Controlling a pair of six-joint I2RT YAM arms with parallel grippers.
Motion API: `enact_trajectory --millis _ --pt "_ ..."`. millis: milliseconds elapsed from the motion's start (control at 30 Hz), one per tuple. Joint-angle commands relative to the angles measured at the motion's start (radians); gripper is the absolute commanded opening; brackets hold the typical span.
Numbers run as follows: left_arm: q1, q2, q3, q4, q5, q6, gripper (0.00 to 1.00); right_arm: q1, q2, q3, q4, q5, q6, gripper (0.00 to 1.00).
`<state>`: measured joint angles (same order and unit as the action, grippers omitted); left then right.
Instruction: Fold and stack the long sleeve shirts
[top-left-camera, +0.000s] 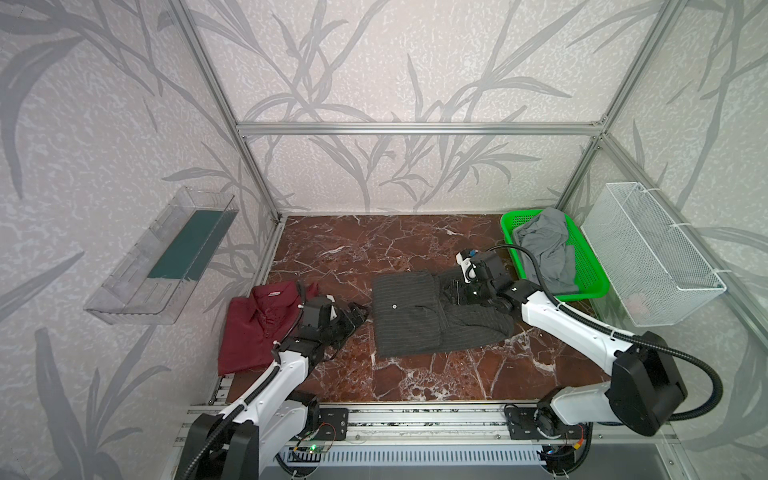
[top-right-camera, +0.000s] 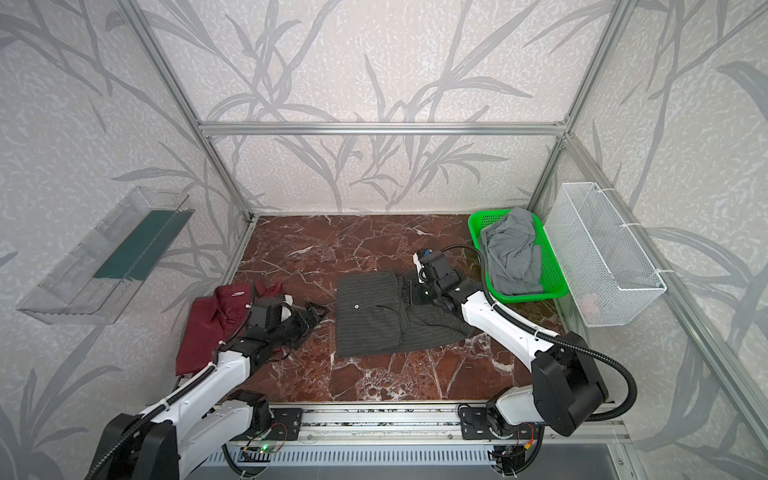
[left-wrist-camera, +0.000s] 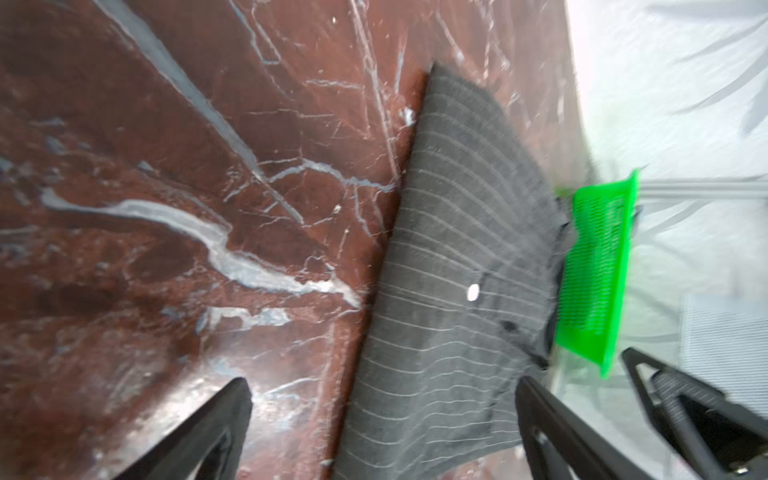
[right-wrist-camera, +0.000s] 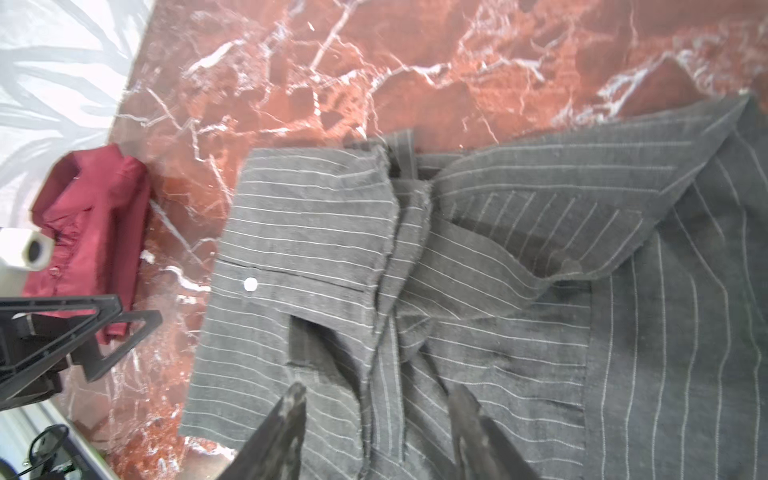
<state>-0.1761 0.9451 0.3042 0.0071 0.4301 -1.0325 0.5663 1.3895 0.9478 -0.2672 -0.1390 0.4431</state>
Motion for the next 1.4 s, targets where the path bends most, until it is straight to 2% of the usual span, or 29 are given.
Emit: enact_trajectory --millis 0,67,167,267,333,433,600,867,967,1067,1367 --pt "0.008 -0.03 -0.069 0.211 0.081 -0.148 0.99 0.011 -0.03 0.02 0.003 0.017 -0.026 0.6" --pt "0.008 -0.044 -0.125 0.345 0.097 -0.178 0.99 0.014 -0.036 0.019 0.008 0.007 -0.029 0.63" --pt "0.012 -0.052 -0.162 0.406 0.101 -0.194 0.99 0.02 -0.046 0.02 0.009 0.001 -0.033 0.67" --pt "0.005 -0.06 -0.095 0.247 0.11 -0.087 0.99 0.03 -0.042 0.019 0.015 -0.002 -0.034 0.69" --pt "-0.013 -0.068 -0.038 0.091 0.047 0.005 0.99 0.038 -0.026 0.023 0.016 -0.008 -0.035 0.7" --pt "-0.027 -0.059 -0.046 0.055 -0.021 0.046 0.99 0.047 0.017 0.035 0.018 -0.037 -0.03 0.7" --pt "-0.045 0.036 -0.031 0.086 -0.014 0.104 0.99 0.069 0.105 0.077 0.005 -0.064 -0.045 0.7" --pt "-0.135 0.174 0.033 0.128 -0.074 0.214 0.95 0.069 0.228 0.104 0.033 -0.098 -0.038 0.63" --pt "-0.17 0.203 0.057 0.11 -0.133 0.255 0.93 0.07 0.285 0.13 0.016 -0.109 -0.04 0.6" --pt "-0.177 0.249 0.065 0.133 -0.162 0.277 0.93 0.066 0.312 0.134 0.024 -0.098 -0.039 0.57" --pt "-0.186 0.446 0.137 0.25 -0.115 0.287 0.9 0.037 0.416 0.128 0.055 -0.094 -0.024 0.5"
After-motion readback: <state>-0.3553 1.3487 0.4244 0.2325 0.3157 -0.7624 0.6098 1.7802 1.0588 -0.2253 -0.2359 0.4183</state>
